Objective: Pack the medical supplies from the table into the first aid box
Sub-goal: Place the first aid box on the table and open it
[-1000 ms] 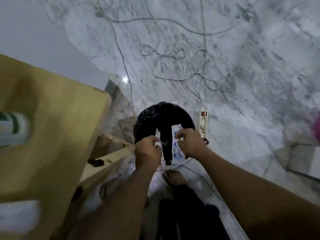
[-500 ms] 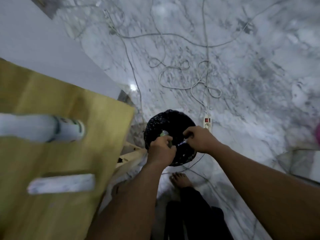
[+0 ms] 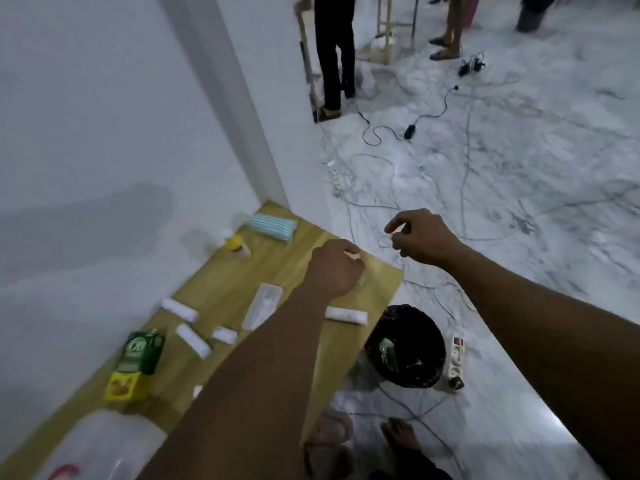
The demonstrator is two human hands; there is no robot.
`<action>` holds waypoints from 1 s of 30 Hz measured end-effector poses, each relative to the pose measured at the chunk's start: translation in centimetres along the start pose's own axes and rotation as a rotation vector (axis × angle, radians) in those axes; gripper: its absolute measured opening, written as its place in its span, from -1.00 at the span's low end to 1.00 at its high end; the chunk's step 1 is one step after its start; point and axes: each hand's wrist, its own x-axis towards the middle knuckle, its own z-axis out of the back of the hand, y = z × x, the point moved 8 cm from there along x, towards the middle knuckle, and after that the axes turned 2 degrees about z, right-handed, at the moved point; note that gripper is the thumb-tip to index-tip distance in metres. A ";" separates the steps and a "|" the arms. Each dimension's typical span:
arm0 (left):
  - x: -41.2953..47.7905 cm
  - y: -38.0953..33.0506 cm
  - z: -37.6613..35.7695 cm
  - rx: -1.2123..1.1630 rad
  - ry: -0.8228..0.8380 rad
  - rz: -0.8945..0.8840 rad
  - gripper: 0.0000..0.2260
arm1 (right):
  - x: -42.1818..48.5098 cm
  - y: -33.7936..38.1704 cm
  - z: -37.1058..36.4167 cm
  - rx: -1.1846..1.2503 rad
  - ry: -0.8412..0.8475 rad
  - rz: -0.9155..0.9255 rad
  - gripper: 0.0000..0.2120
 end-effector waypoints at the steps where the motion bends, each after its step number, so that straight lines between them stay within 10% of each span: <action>1: -0.8 1.1 2.4 0.000 -0.038 0.014 -0.75 | 0.3 2.9 -0.5 -0.005 0.000 0.055 -0.84; 21: -30.9 31.4 21.7 -0.190 -0.821 0.714 -0.77 | -10.1 32.7 -34.4 -0.050 0.696 0.634 -0.84; 30: -41.8 45.5 18.1 -0.367 -0.754 1.027 -0.29 | -17.4 29.1 -45.3 -0.142 0.524 0.598 -0.72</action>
